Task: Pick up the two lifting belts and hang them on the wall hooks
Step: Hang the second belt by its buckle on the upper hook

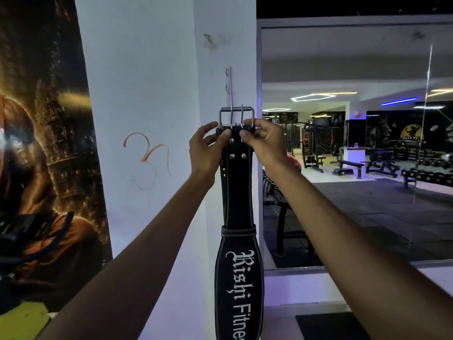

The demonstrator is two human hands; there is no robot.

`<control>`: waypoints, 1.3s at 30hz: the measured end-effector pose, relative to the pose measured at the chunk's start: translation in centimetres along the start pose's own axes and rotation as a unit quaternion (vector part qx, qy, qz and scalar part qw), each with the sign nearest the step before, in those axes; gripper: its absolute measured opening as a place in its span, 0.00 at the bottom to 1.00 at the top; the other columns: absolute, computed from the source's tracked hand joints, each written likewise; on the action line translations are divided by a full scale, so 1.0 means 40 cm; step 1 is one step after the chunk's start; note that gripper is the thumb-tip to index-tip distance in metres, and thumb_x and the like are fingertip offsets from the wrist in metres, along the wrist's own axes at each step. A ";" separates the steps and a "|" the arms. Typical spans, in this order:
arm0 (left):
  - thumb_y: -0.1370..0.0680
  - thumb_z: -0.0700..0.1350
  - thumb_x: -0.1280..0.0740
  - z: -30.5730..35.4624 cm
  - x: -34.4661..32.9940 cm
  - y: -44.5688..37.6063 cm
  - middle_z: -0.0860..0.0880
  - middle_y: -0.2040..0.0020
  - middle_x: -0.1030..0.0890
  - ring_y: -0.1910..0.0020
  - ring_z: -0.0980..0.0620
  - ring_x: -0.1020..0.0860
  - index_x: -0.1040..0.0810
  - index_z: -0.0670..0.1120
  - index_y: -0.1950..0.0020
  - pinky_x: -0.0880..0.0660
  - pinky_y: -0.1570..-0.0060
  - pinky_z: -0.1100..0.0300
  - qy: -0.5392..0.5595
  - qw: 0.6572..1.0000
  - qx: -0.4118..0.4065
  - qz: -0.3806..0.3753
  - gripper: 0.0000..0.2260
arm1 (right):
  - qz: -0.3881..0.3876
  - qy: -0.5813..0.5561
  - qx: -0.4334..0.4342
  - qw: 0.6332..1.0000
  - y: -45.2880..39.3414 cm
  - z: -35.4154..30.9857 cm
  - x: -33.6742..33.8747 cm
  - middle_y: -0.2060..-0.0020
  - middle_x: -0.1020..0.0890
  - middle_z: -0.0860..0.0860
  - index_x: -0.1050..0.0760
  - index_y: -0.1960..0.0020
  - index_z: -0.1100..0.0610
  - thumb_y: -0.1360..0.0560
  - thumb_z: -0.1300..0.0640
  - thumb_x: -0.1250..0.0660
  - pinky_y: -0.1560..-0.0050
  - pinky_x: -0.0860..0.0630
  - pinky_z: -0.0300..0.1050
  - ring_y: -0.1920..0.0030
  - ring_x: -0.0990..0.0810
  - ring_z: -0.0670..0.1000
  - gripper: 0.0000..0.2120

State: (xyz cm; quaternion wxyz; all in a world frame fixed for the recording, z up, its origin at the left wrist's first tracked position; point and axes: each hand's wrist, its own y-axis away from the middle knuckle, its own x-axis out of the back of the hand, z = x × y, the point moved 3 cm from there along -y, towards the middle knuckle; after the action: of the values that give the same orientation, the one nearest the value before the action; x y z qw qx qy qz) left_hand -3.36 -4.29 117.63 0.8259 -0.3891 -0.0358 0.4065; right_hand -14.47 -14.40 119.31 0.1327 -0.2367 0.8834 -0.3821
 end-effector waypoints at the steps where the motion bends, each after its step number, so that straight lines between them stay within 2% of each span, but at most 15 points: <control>1: 0.22 0.40 0.27 -0.007 0.005 0.016 0.40 0.49 0.13 0.56 0.49 0.14 0.23 0.43 0.35 0.16 0.56 0.56 0.008 1.000 0.003 -0.007 0.16 | 0.012 -0.010 0.002 1.000 0.003 -0.003 -0.003 0.59 0.15 0.56 0.19 0.44 0.61 0.27 0.67 0.27 0.60 0.20 0.34 0.63 0.17 0.44 0.12; 5: 0.23 0.35 0.27 -0.128 0.033 0.124 0.40 0.46 0.13 0.47 0.44 0.15 0.20 0.38 0.36 0.16 0.45 0.53 -0.032 0.994 0.052 -0.093 0.15 | 0.057 -0.032 0.004 0.998 -0.002 -0.008 -0.009 0.59 0.15 0.56 0.19 0.45 0.61 0.29 0.67 0.26 0.56 0.19 0.39 0.61 0.17 0.48 0.13; 8: 0.24 0.32 0.28 -0.229 0.074 0.222 0.49 0.52 0.11 0.52 0.52 0.14 0.16 0.42 0.42 0.17 0.53 0.63 -0.051 0.985 0.104 -0.132 0.12 | 0.073 -0.033 0.003 0.997 -0.010 -0.005 0.005 0.60 0.15 0.54 0.19 0.44 0.63 0.29 0.68 0.27 0.58 0.19 0.35 0.62 0.17 0.45 0.14; 10: 0.23 0.33 0.28 -0.272 0.100 0.271 0.51 0.55 0.11 0.54 0.55 0.13 0.14 0.44 0.46 0.18 0.52 0.63 -0.077 0.981 0.109 -0.142 0.09 | 0.078 -0.029 0.001 0.997 -0.008 -0.002 0.015 0.58 0.15 0.55 0.19 0.43 0.63 0.28 0.69 0.27 0.56 0.19 0.36 0.60 0.17 0.47 0.14; 14: 0.23 0.37 0.27 -0.338 0.150 0.338 0.44 0.50 0.11 0.50 0.49 0.13 0.15 0.44 0.41 0.17 0.47 0.55 -0.098 0.980 0.129 -0.115 0.11 | 0.086 -0.042 -0.005 0.995 0.008 0.002 0.028 0.54 0.14 0.61 0.20 0.43 0.63 0.28 0.70 0.27 0.58 0.21 0.34 0.60 0.17 0.50 0.14; 17: 0.23 0.33 0.28 -0.377 0.168 0.403 0.43 0.52 0.11 0.55 0.49 0.13 0.14 0.44 0.47 0.17 0.53 0.56 -0.099 0.970 0.175 -0.137 0.09 | 0.085 -0.052 -0.012 0.995 0.015 0.000 0.036 0.55 0.14 0.60 0.20 0.43 0.63 0.28 0.70 0.28 0.61 0.21 0.32 0.60 0.16 0.51 0.14; 19: 0.25 0.37 0.26 -0.408 0.185 0.443 0.42 0.52 0.11 0.53 0.44 0.12 0.14 0.42 0.49 0.16 0.50 0.50 -0.116 0.962 0.195 -0.150 0.06 | 0.084 -0.051 -0.014 0.995 0.017 0.003 0.041 0.59 0.16 0.55 0.20 0.43 0.63 0.28 0.70 0.28 0.62 0.20 0.31 0.63 0.17 0.45 0.14; 21: 0.28 0.47 0.24 -0.436 0.201 0.468 0.43 0.53 0.11 0.52 0.41 0.12 0.15 0.41 0.50 0.16 0.46 0.44 -0.174 0.950 0.190 -0.174 0.11 | 0.086 -0.042 -0.016 0.995 0.017 0.011 0.050 0.63 0.17 0.50 0.20 0.43 0.63 0.28 0.70 0.28 0.61 0.20 0.32 0.65 0.18 0.41 0.14; 23: 0.29 0.53 0.24 -0.431 0.203 0.464 0.46 0.57 0.12 0.57 0.45 0.13 0.16 0.39 0.53 0.17 0.49 0.47 -0.203 0.946 0.188 -0.170 0.17 | 0.080 -0.034 -0.019 0.996 0.020 0.021 0.056 0.63 0.17 0.49 0.20 0.42 0.63 0.28 0.69 0.28 0.60 0.19 0.32 0.65 0.18 0.40 0.15; 27: 0.25 0.39 0.24 -0.376 0.173 0.389 0.47 0.60 0.13 0.59 0.52 0.16 0.14 0.40 0.53 0.20 0.54 0.59 -0.138 0.967 0.176 -0.122 0.04 | 0.070 -0.025 -0.021 0.997 0.018 0.015 0.060 0.64 0.17 0.46 0.20 0.41 0.63 0.28 0.69 0.27 0.61 0.20 0.31 0.65 0.17 0.39 0.15; 30: 0.29 0.41 0.22 -0.389 0.168 0.393 0.44 0.58 0.14 0.59 0.50 0.17 0.16 0.35 0.53 0.20 0.54 0.58 -0.159 0.954 0.183 -0.177 0.11 | 0.077 -0.030 -0.010 0.997 0.010 -0.006 0.066 0.65 0.17 0.46 0.20 0.42 0.62 0.28 0.68 0.27 0.60 0.20 0.30 0.66 0.17 0.38 0.15; 32: 0.30 0.40 0.23 -0.423 0.178 0.447 0.45 0.55 0.11 0.56 0.49 0.14 0.13 0.43 0.54 0.18 0.51 0.55 -0.168 0.939 0.206 -0.218 0.06 | 0.077 -0.034 -0.004 0.996 0.007 -0.016 0.071 0.64 0.17 0.46 0.20 0.42 0.62 0.28 0.69 0.27 0.59 0.20 0.30 0.67 0.17 0.38 0.15; 35: 0.33 0.51 0.23 -0.451 0.193 0.497 0.48 0.54 0.11 0.53 0.51 0.13 0.12 0.53 0.55 0.17 0.46 0.52 -0.200 0.925 0.202 -0.252 0.08 | 0.076 -0.032 -0.001 0.997 0.012 -0.017 0.078 0.62 0.16 0.47 0.20 0.42 0.63 0.28 0.68 0.27 0.57 0.19 0.32 0.64 0.17 0.38 0.15; 38: 0.30 0.67 0.30 -0.413 0.185 0.443 0.50 0.53 0.11 0.53 0.56 0.15 0.14 0.49 0.47 0.20 0.47 0.54 -0.236 0.939 0.151 -0.198 0.25 | 0.077 -0.023 -0.007 0.997 0.020 -0.005 0.083 0.62 0.16 0.48 0.20 0.41 0.63 0.28 0.68 0.27 0.57 0.19 0.33 0.65 0.17 0.38 0.16; 39: 0.27 0.69 0.34 -0.379 0.174 0.409 0.51 0.52 0.12 0.51 0.55 0.15 0.14 0.49 0.46 0.20 0.47 0.54 -0.220 0.951 0.136 -0.166 0.26 | 0.074 -0.021 -0.009 0.997 0.023 -0.001 0.084 0.62 0.17 0.47 0.20 0.41 0.63 0.28 0.68 0.27 0.57 0.19 0.33 0.65 0.18 0.37 0.16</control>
State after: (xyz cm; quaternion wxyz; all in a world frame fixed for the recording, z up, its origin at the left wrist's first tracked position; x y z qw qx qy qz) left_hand -3.56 -2.73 94.34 0.8984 -0.1624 -0.2255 0.3400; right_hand -17.62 -15.57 118.47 0.1769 -0.1797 0.8988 -0.3585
